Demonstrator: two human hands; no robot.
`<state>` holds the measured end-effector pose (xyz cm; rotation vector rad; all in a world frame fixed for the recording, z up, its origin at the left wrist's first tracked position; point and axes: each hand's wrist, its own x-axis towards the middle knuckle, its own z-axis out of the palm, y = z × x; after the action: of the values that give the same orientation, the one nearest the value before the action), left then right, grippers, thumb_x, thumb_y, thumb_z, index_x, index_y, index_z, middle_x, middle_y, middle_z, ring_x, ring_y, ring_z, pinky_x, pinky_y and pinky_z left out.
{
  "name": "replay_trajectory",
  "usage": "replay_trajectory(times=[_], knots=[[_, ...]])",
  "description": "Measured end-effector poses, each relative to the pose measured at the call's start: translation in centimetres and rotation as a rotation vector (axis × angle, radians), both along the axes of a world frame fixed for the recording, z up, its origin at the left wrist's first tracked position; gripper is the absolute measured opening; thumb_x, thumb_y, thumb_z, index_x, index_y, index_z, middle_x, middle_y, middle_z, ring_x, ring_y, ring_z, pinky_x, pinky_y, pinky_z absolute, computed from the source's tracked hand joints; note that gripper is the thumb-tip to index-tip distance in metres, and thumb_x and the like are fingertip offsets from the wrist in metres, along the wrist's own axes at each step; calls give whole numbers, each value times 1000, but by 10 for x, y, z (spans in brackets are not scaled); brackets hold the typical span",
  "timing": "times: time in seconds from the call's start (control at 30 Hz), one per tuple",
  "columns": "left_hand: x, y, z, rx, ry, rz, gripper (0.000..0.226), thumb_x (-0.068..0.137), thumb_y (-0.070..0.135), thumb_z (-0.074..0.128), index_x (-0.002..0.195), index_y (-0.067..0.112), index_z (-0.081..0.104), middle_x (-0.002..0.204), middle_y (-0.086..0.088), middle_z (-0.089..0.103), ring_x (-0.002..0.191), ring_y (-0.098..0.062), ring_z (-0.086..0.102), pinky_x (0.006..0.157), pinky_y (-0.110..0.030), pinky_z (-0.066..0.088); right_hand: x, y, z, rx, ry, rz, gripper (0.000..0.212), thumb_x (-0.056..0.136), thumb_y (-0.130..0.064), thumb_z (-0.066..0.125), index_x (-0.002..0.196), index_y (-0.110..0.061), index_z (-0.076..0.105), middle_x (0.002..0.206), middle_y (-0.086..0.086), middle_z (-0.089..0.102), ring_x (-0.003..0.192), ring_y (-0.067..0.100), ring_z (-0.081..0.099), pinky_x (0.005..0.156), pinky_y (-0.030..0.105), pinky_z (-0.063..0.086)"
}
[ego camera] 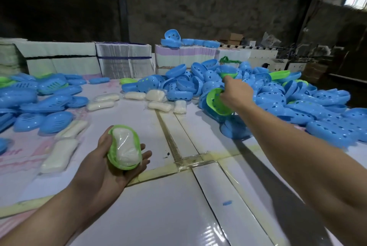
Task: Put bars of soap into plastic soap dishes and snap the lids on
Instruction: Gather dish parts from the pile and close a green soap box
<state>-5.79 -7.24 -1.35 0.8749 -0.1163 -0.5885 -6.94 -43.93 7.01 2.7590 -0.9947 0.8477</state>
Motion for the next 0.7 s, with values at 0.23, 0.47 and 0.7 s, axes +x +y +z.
replay_trajectory(times=[0.23, 0.47, 0.7], knots=[[6, 1, 1, 36, 54, -49, 54, 105, 50, 38, 148, 19, 46, 128, -26, 66, 99, -41, 73, 88, -48, 58, -11, 103, 2, 71, -87, 193, 19, 85, -21, 53, 95, -15, 69, 94, 10, 66, 86, 36, 60, 63, 33, 39], [4, 0, 10, -88, 78, 87, 47, 107, 41, 37, 151, 26, 43, 143, -17, 58, 127, -35, 58, 96, -47, 49, -7, 233, -35, 239, -202, 567, 25, 84, -35, 55, 105, -26, 66, 105, -1, 64, 99, 24, 57, 70, 34, 38], [15, 7, 12, -104, 88, 210, 33, 108, 37, 38, 137, 43, 52, 127, -10, 69, 102, -29, 69, 94, -49, 51, -14, 240, -51, 415, 132, 776, 73, 85, -79, 31, 144, -36, 38, 137, 1, 52, 126, 25, 44, 99, 40, 37]])
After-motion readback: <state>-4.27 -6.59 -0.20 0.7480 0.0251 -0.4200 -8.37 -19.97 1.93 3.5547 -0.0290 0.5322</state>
